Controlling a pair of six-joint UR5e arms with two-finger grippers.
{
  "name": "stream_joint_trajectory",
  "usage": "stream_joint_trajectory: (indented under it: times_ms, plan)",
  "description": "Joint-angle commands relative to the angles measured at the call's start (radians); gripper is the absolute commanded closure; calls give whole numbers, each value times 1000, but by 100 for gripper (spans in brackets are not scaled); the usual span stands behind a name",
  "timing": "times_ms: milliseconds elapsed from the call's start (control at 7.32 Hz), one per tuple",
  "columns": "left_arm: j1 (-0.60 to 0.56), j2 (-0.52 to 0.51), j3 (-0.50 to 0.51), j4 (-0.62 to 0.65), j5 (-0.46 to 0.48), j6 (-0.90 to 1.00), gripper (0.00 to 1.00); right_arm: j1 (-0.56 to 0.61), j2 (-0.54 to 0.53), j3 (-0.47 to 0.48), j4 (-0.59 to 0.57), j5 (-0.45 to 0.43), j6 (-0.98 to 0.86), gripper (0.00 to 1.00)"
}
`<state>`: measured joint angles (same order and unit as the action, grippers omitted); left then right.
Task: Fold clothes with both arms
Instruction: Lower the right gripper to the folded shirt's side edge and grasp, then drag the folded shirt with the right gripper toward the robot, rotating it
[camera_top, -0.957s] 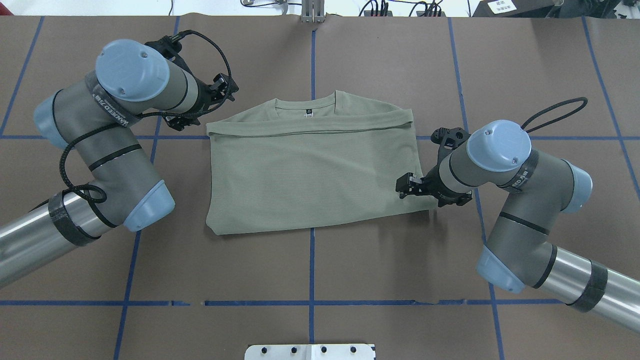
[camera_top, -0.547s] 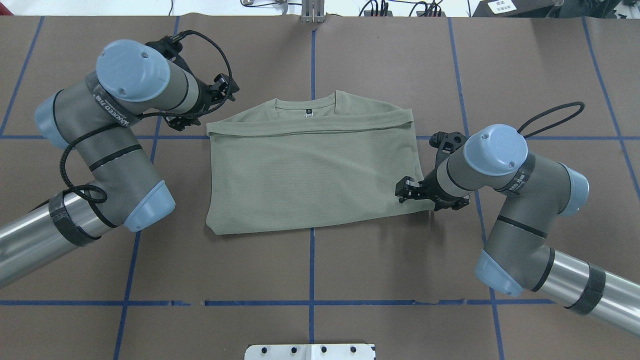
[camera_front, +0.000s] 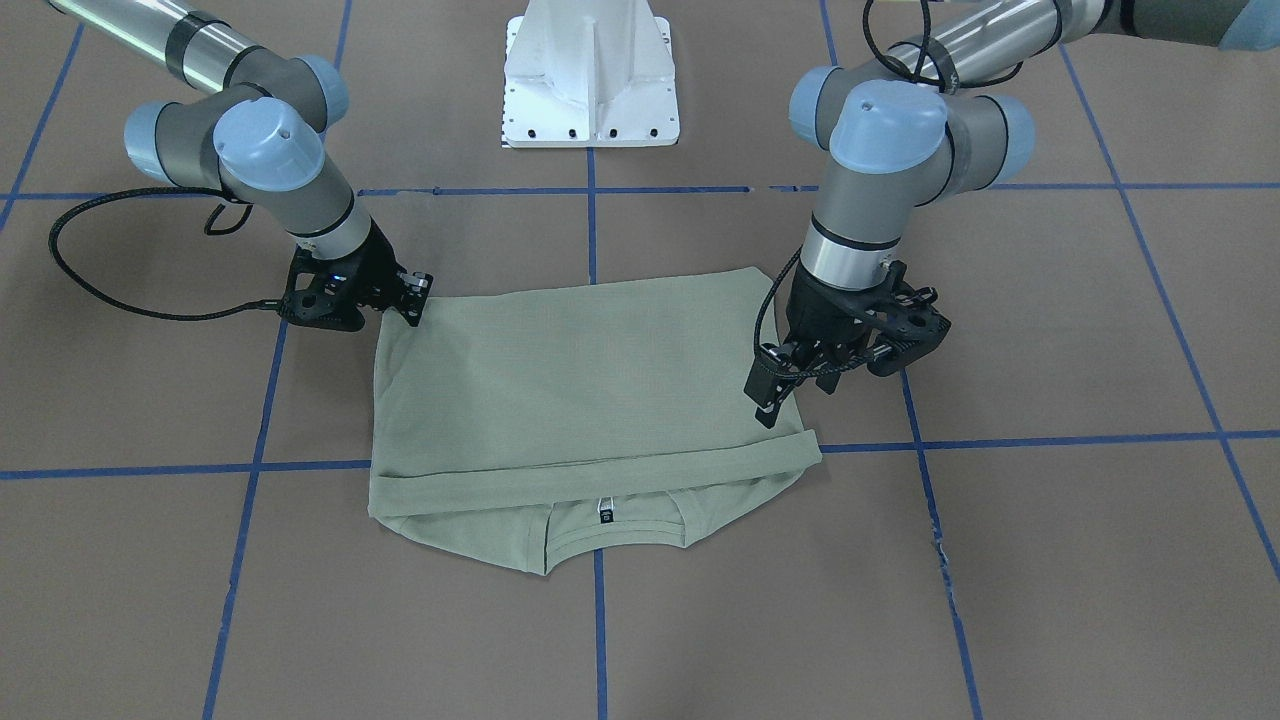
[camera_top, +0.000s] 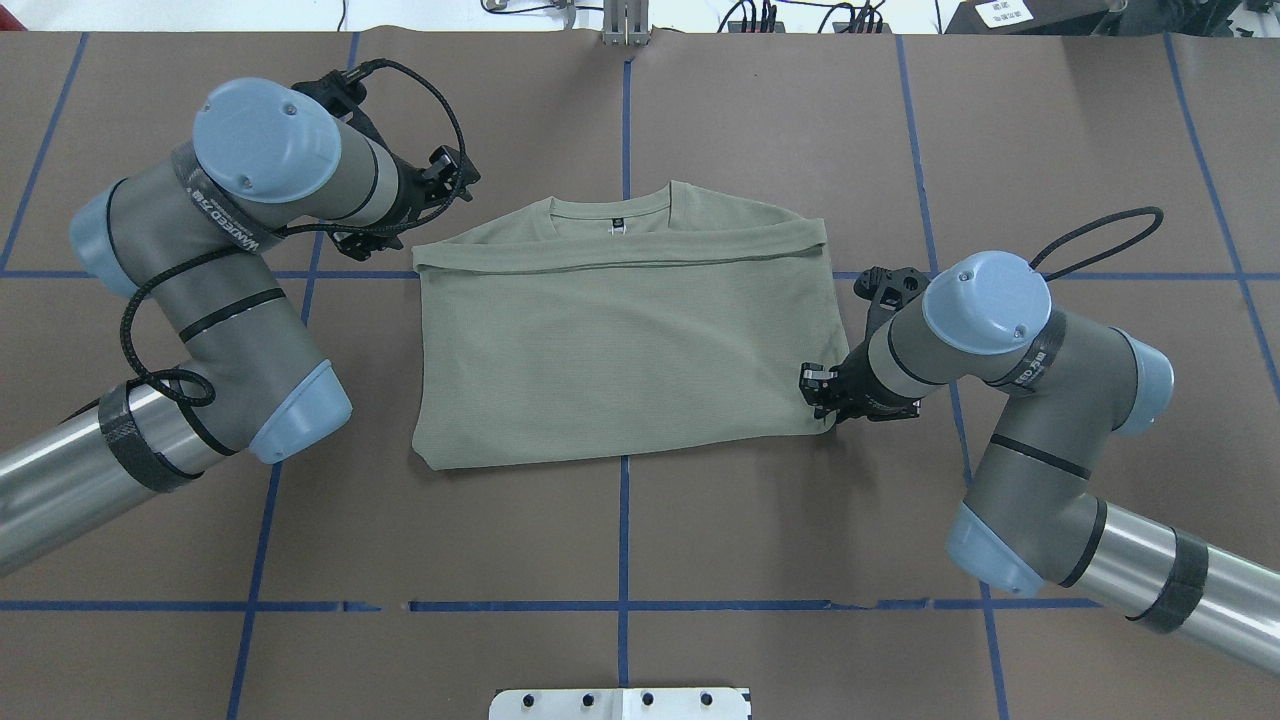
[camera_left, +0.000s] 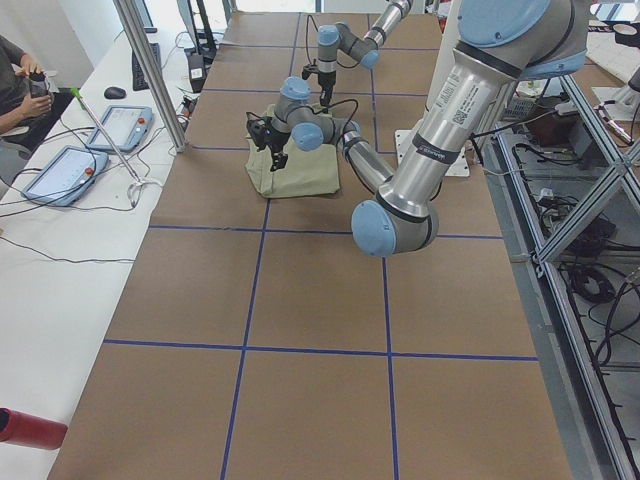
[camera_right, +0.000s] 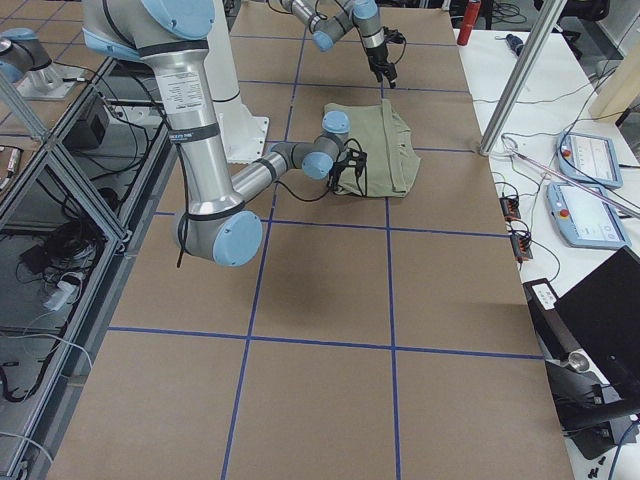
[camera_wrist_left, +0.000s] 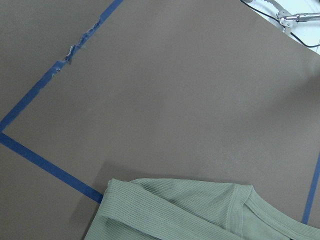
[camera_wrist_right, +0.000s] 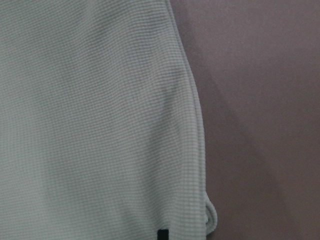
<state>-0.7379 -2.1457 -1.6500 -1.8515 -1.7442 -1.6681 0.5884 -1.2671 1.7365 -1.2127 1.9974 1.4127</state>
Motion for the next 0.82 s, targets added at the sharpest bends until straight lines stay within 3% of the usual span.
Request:
stream_joint_trajectory:
  times_ms: [0, 137, 683]
  plan:
    - [0, -2, -11, 0, -1, -1, 1, 5, -11, 47, -8, 3, 0, 100]
    - [0, -3, -14, 2, -1, -1, 1, 5, -33, 75, -11, 1, 2, 100]
    - [2, -5, -27, 2, 0, -5, 1, -48, -326, 326, -10, 14, 14, 100]
